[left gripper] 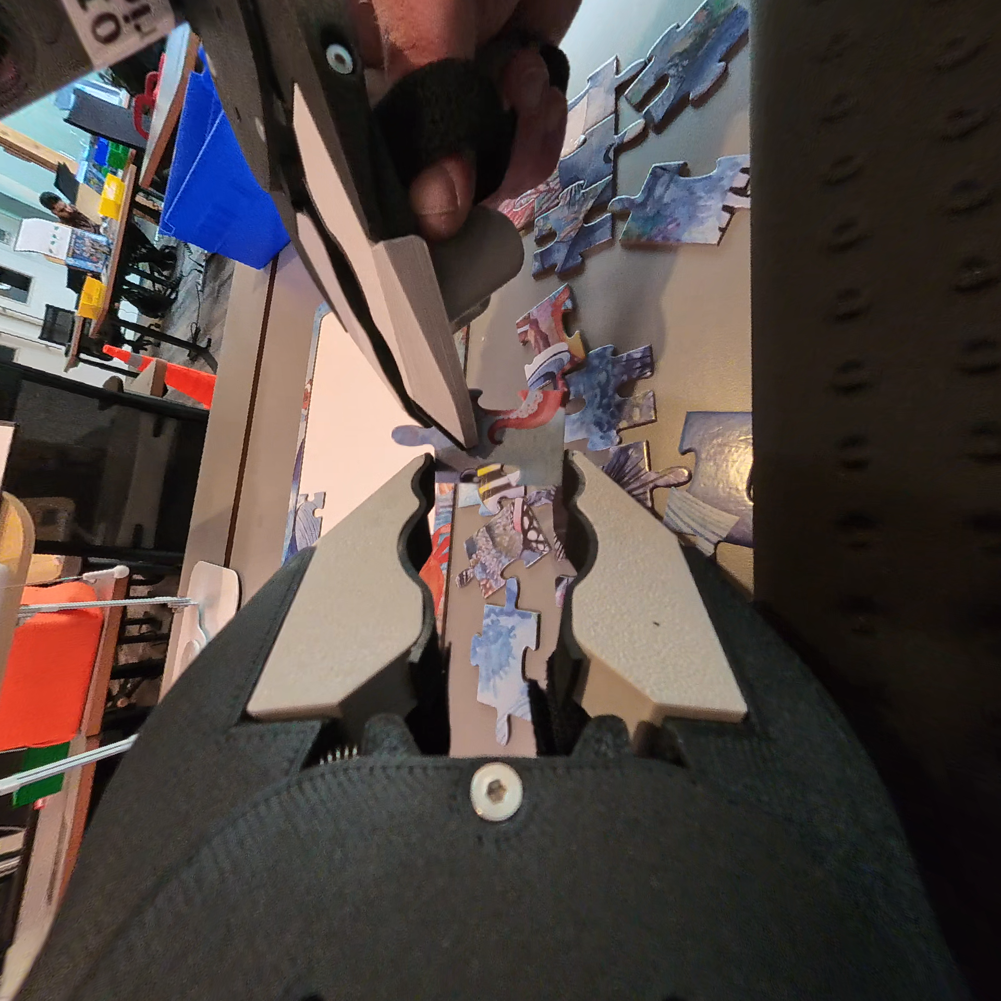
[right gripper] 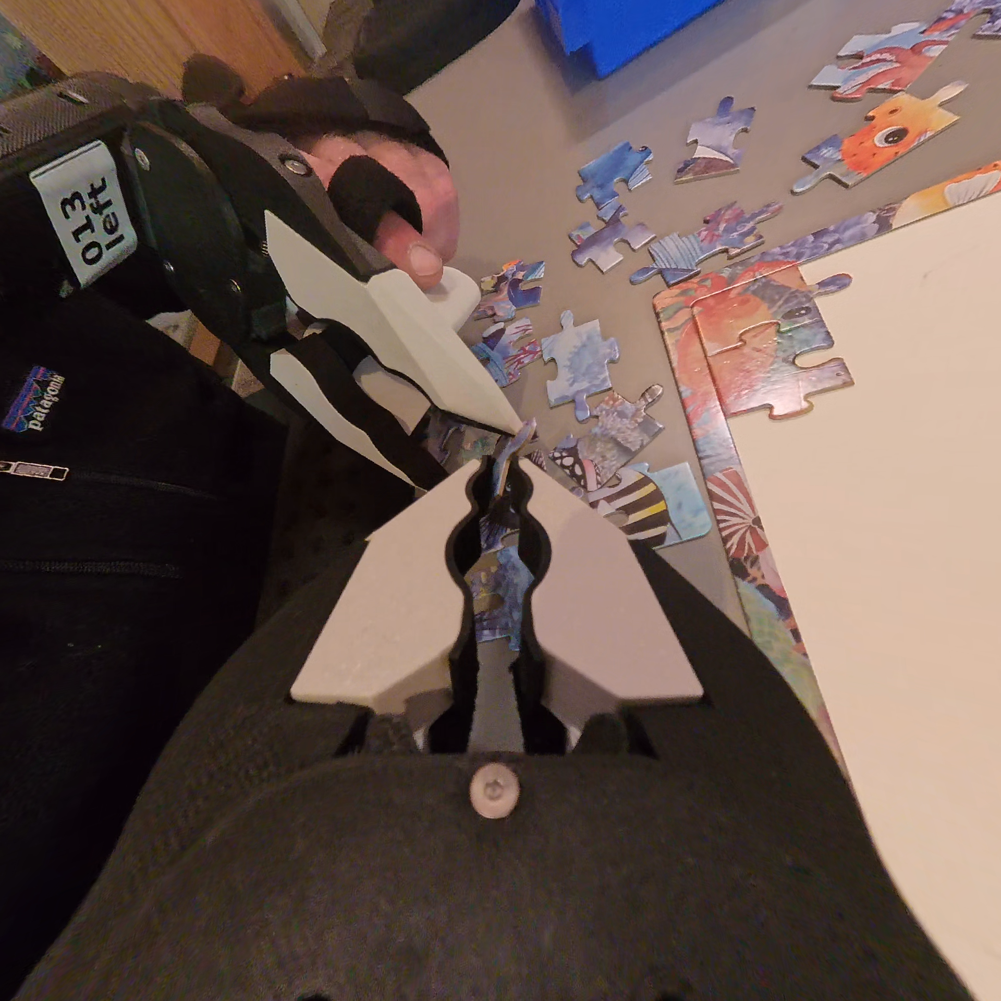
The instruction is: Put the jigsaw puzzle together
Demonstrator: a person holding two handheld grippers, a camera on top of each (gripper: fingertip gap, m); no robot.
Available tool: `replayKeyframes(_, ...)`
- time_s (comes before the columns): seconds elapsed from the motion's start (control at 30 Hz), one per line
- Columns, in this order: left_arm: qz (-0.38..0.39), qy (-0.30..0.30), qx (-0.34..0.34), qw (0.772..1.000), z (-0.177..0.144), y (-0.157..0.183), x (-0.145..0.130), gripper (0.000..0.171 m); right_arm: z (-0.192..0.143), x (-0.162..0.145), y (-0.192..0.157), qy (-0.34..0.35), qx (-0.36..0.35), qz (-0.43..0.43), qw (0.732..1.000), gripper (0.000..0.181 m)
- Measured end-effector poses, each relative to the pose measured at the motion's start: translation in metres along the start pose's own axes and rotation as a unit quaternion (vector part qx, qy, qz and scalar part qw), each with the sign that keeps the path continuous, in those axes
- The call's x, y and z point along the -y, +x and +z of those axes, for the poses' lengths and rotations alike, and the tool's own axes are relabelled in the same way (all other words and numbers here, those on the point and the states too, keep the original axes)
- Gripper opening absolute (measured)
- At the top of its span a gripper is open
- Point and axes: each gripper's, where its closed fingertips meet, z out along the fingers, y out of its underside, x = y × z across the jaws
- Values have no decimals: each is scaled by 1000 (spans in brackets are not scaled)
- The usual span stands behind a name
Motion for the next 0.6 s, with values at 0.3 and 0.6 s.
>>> replayKeyframes(0.3,-68,-71,-14,995,-17,-26,-53,56,-39,9,20,33,-32,1,999,0)
replayKeyframes(0.6,-204,-143,-21,968,-39,-86,-134,58,-93,13,52,58,-88,3,994,0)
